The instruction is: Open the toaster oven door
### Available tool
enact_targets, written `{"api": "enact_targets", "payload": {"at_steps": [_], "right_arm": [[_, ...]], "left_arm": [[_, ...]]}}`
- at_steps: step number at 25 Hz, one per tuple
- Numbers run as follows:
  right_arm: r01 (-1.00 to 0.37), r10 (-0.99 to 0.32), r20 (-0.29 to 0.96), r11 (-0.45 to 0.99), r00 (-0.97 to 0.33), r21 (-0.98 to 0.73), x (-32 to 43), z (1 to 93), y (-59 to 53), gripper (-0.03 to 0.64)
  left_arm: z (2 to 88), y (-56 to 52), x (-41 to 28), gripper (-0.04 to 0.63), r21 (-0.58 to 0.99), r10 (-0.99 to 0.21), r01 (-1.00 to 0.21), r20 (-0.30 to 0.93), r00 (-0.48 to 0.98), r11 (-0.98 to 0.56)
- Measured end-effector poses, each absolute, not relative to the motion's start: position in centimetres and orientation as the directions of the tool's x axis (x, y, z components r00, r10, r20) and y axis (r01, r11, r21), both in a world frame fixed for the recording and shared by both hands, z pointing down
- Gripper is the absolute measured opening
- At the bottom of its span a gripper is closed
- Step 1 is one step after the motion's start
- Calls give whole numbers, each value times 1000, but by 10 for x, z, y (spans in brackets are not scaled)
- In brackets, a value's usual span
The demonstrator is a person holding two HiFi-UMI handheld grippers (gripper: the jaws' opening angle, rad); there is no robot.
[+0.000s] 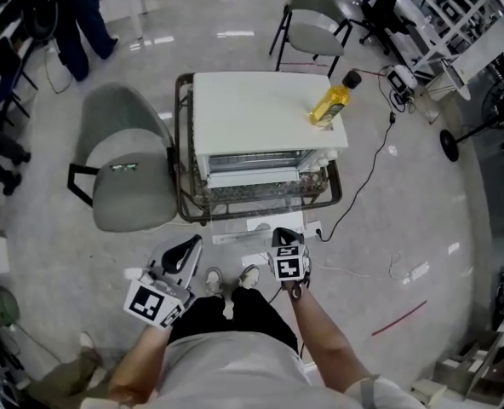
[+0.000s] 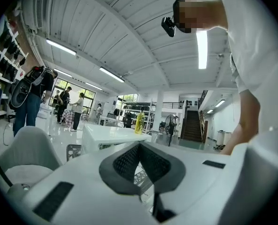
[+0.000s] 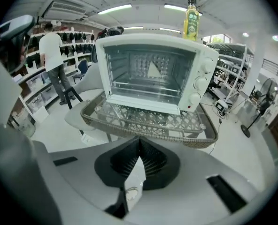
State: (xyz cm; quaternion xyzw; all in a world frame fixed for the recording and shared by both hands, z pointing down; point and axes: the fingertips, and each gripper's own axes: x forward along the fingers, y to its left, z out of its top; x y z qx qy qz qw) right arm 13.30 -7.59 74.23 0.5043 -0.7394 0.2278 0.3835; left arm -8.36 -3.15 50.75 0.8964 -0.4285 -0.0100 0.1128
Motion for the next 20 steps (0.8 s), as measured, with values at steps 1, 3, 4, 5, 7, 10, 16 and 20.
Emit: {"api": "enact_targets", "payload": {"at_steps": [1, 3, 4, 5, 7, 10, 16, 20], "right_arm": [[-918, -581, 781, 395, -229, 26, 129, 730, -79, 23], [-909, -615, 730, 417, -297, -18, 120, 700, -89, 23], [-904, -637, 700, 427, -323, -28, 118, 682, -94, 21], [-900, -658, 672, 436, -341, -30, 117, 664, -98, 21], [-895, -696, 620, 446, -363, -24, 120, 630, -106, 21], [-893, -747, 542, 449, -385, -15, 128, 581, -117, 21], [-895, -833, 368, 445, -414, 0, 150, 483, -133, 21], [-895, -870, 270, 443, -414, 55, 166, 431, -140, 21]], "left_arm": [[503, -33, -83, 15, 202, -771, -766, 68, 633, -611], [492, -36, -82, 15, 183, -773, -766, 46, 632, -616], [486, -39, -82, 15, 172, -775, -768, 36, 631, -618], [479, -41, -80, 15, 159, -777, -769, 26, 630, -619], [464, -44, -78, 15, 127, -782, -776, 11, 624, -618], [443, -53, -79, 15, 70, -794, -792, -6, 608, -607], [403, -64, -74, 15, -14, -813, -814, -44, 581, -581], [386, -76, -80, 15, -59, -834, -837, -63, 547, -544]]}}
